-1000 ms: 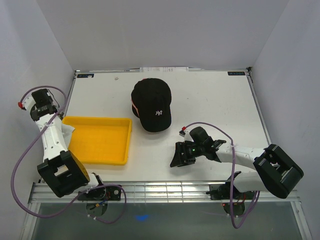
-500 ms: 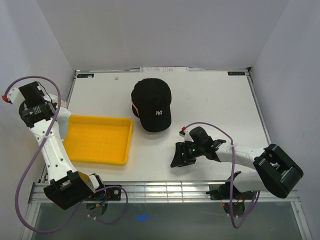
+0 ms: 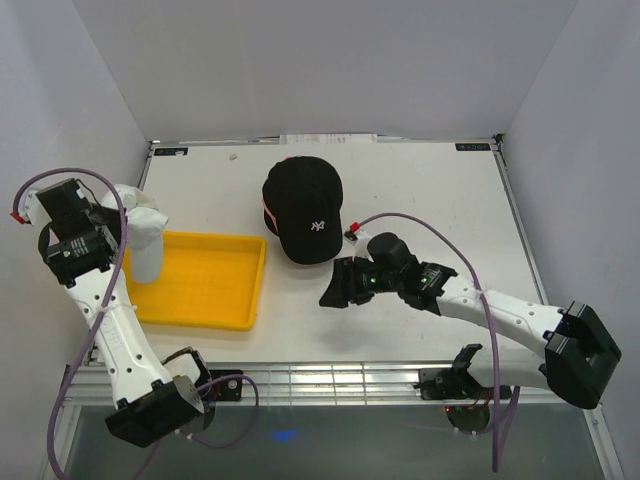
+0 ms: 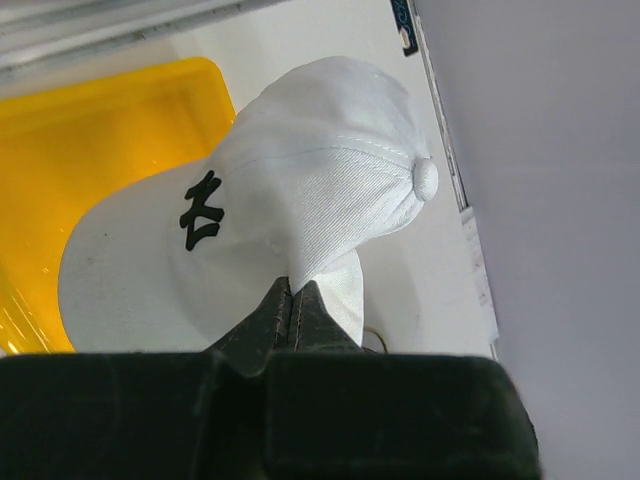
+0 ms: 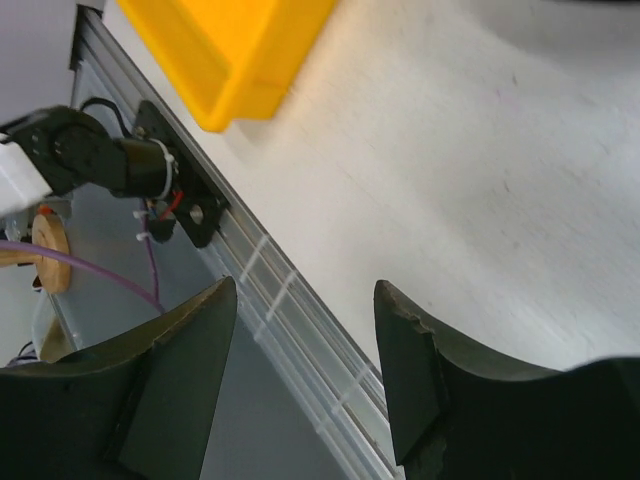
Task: Stack the hats
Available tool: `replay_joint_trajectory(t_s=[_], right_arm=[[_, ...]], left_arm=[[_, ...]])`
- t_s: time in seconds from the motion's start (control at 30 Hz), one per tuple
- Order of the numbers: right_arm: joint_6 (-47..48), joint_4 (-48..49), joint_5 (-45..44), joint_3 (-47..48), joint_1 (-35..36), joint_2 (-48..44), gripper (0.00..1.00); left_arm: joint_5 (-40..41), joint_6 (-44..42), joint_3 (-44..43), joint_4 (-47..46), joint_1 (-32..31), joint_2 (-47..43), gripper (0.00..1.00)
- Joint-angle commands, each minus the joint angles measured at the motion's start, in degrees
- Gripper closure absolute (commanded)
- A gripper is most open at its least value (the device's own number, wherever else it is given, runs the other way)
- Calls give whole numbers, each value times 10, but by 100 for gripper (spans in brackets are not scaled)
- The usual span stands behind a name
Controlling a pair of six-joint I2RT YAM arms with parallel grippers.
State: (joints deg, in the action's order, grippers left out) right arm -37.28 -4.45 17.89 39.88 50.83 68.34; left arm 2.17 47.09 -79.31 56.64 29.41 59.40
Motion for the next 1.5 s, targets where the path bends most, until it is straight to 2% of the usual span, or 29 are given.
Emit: replay_joint_trajectory(t_s=[0.0,0.17,0.27,0.63,0.97,1.13,1.47], right_arm=[[1,0,-76,75,35,9,37],[-7,38,-145,149,84,64,37],[6,58,-196,241,117,117,37],[61,57,-255,473,182,288,35],[67,67,-256,573,218,384,27],[65,80,-262,581,226,405,25],[61,61,-265,670,230,467,26]], left_arm=[[-76,69,23,5,1,-27,100],[-108,117,35,36,-3,-41,100],[-140,155,38,37,-3,-46,100],[-212,206,-10,73,-4,-31,100],[-238,206,-57,83,-4,-14,100],[-248,200,-57,85,-4,-14,100],[-269,194,-52,84,-4,-24,100]])
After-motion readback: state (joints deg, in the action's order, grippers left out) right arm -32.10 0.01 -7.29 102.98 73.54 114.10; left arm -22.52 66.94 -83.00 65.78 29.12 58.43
